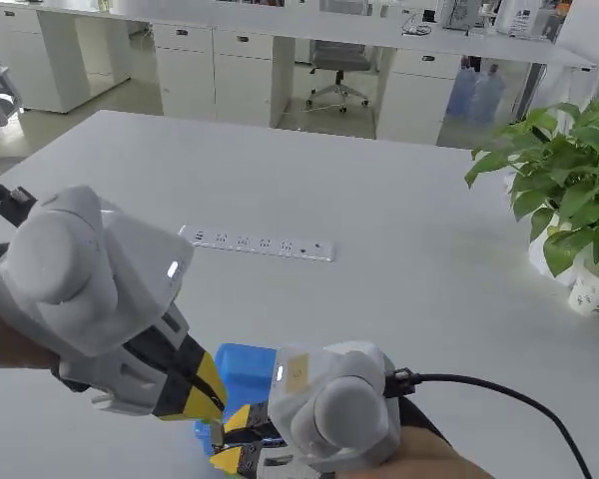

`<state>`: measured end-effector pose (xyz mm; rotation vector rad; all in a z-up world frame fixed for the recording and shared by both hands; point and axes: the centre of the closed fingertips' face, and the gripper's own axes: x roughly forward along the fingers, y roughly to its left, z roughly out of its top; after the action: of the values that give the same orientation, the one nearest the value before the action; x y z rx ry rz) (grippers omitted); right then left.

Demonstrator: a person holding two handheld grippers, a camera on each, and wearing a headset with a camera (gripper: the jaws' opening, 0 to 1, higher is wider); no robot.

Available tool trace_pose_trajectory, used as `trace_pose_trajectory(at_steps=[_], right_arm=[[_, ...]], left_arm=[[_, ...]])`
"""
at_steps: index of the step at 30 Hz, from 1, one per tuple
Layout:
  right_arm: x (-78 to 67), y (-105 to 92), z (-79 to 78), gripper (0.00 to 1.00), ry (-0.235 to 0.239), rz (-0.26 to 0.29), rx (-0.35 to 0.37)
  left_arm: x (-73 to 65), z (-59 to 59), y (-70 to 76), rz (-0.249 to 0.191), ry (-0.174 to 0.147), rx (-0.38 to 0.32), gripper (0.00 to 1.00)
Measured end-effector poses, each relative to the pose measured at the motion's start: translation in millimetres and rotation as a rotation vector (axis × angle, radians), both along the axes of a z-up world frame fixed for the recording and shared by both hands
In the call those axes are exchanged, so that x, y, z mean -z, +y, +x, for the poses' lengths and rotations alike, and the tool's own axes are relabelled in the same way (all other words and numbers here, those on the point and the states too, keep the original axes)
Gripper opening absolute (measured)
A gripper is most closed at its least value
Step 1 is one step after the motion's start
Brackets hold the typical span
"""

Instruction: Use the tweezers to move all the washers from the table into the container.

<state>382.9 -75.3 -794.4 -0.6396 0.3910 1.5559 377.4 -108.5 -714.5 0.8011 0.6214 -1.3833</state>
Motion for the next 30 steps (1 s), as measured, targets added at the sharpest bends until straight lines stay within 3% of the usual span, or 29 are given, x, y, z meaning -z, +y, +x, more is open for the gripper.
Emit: trace_pose_trajectory(at_steps=[14,30], right_arm=[[-8.0,-9.7,29.6,0.09,-0.027,0.003,0.037],[11.8,-17.2,56.2,0.09,0.008,-0.013,0.084]], left_arm=[[-7.7,27.6,-9.3,-0.029,-0.024,0.008,0.04],[11.6,56.5,-15.7,-0.033,-0.013,0.009,0.04]])
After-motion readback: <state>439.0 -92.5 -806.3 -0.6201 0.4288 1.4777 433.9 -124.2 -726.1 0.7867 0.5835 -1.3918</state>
